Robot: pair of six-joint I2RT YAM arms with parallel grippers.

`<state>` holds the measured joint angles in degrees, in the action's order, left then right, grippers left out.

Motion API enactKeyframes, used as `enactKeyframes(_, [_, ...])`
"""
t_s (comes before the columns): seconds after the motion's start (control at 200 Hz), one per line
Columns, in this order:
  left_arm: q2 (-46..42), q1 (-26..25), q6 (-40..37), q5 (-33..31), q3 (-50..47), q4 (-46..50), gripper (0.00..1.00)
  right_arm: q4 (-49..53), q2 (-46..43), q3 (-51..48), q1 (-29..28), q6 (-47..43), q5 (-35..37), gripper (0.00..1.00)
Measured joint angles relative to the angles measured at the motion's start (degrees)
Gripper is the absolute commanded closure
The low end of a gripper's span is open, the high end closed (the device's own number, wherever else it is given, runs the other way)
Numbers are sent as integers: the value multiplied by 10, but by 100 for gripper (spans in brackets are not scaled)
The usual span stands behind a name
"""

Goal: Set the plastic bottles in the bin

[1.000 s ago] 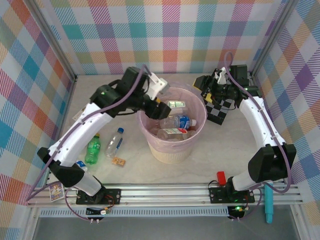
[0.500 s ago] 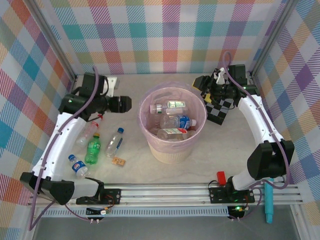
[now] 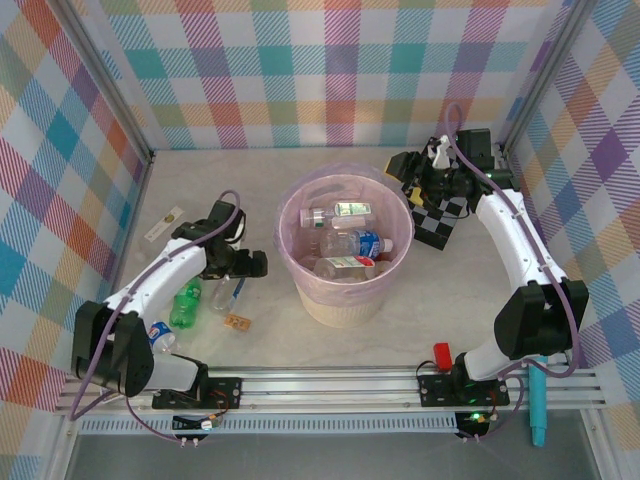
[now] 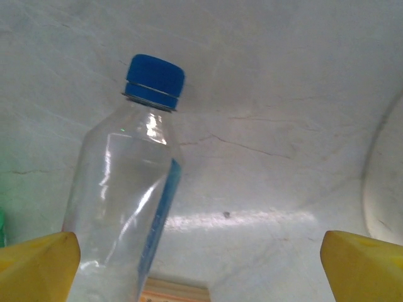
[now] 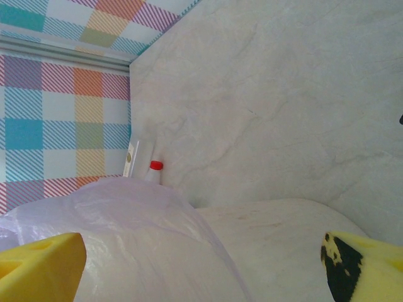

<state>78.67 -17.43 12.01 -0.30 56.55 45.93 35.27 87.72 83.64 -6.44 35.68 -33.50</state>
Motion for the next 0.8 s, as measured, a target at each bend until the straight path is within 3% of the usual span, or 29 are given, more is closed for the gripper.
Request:
enactKeyframes(0.285, [54,0,2,-54,-30,-45,4,8,0,0,0,-6,1,4])
enactKeyframes(0.46, [74,0,3,-74,-31,-66,15,11,0,0,0,-7,3,4])
enactKeyframes(0.625, [106,0,5,-74,-31,-87,32,19,-1,0,0,-12,7,4])
enactKeyframes(0.795, [114,0,2,-73,-30,-88,40,24,-2,0,0,-19,12,4])
